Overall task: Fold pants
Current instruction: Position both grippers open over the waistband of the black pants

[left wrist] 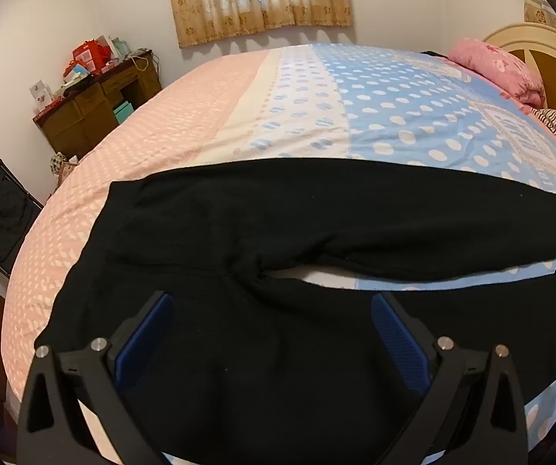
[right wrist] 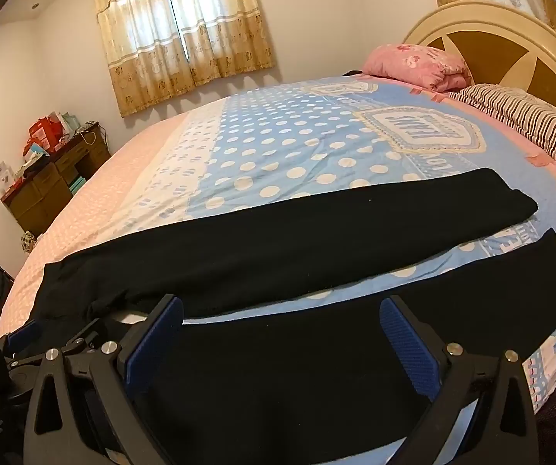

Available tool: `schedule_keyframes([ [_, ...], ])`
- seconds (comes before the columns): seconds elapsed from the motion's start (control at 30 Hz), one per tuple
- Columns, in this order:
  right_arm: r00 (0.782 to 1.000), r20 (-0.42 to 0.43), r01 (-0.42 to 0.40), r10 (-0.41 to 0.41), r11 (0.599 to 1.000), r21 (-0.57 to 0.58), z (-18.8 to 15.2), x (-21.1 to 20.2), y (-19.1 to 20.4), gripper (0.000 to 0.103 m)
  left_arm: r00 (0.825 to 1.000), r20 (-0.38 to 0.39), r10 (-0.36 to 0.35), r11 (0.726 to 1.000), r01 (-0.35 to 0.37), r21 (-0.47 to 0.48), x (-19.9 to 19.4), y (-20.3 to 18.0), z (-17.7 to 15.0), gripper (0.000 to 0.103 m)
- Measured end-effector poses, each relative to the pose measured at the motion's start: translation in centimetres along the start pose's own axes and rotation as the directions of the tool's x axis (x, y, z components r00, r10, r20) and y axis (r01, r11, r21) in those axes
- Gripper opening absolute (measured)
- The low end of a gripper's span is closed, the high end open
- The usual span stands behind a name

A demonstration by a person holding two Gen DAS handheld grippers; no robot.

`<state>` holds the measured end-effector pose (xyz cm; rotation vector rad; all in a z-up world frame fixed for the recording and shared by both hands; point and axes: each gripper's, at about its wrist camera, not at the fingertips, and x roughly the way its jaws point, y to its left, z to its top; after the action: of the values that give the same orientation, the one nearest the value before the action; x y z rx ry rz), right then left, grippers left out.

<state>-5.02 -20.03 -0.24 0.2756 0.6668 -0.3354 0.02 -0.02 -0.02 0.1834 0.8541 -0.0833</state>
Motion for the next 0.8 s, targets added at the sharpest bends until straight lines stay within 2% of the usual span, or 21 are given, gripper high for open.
schedule_keyframes([
  [0.33, 1.000, -0.016, -0.006, 0.006, 1.000, 0.008, -0.12, 0.30, -0.12, 0.102, 1.000, -0.009, 0.002, 1.000, -0.002, 0.002, 0.08, -1.00, 0.00, 0.103],
  [0.37, 1.000, -0.016, -0.006, 0.006, 1.000, 0.008, -0.14, 0.30, -0.13, 0.102, 1.000, -0.004, -0.002, 1.000, 0.002, 0.002, 0.25, -0.15, -0.09, 0.103],
  [0.8, 1.000, -0.028, -0.008, 0.009, 1.000, 0.013, -0.33, 0.69, -0.20, 0.102, 1.000, -0.021, 0.010, 1.000, -0.010, 0.017, 0.71, -0.25, -0.37, 0.103],
])
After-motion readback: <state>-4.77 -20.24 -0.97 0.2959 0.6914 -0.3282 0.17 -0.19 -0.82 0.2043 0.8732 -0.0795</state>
